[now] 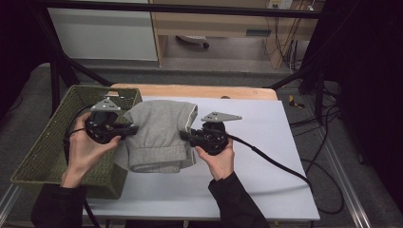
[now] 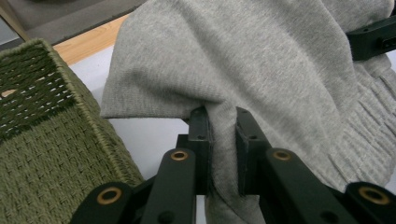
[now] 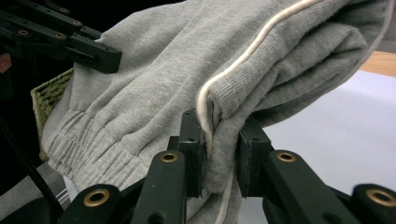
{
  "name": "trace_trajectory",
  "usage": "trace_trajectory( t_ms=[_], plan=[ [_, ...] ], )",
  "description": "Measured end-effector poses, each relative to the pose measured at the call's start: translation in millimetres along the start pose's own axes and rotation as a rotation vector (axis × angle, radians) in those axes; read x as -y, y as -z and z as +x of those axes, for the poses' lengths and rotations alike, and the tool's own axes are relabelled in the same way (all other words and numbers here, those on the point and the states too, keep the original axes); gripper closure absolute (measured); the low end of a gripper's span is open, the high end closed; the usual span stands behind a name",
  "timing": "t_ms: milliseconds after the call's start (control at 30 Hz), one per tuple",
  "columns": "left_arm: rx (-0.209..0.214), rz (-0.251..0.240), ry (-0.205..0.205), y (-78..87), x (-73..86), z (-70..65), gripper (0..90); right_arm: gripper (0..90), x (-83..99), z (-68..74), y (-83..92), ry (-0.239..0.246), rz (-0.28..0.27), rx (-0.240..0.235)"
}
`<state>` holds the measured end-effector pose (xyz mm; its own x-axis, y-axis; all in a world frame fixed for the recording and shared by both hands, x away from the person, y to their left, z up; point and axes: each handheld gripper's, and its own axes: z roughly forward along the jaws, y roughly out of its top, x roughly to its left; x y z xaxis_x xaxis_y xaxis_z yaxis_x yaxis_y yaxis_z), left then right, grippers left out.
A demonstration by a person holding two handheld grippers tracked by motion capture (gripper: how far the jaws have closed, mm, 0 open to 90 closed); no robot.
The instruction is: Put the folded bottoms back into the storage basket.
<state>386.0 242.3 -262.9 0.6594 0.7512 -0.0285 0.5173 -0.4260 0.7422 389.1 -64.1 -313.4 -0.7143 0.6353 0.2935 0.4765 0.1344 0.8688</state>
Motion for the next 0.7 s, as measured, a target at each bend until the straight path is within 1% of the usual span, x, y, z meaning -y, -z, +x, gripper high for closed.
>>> trace_trajectory(
  t_ms=[167, 367, 467, 700],
  plan=[
    [-0.006, -0.002, -0.006, 5.8, -0.3, 3.8, 79.3, 75.5, -3.7, 4.4, -3.2, 0.003, -0.005, -0.005],
    [-0.012, 0.002, -0.004, 13.8, -1.0, 9.2, 79.4, 75.6, -7.1, 9.7, -8.0, 0.007, -0.009, -0.012],
    [-0.018, -0.005, -0.003, 18.2, -0.6, 11.5, 79.3, 75.6, -9.3, 12.7, -10.9, 0.010, -0.015, -0.016],
    [-0.028, 0.003, -0.002, 26.8, 0.3, 19.1, 79.3, 75.7, -14.1, 21.1, -18.4, 0.019, -0.019, -0.024]
  ],
)
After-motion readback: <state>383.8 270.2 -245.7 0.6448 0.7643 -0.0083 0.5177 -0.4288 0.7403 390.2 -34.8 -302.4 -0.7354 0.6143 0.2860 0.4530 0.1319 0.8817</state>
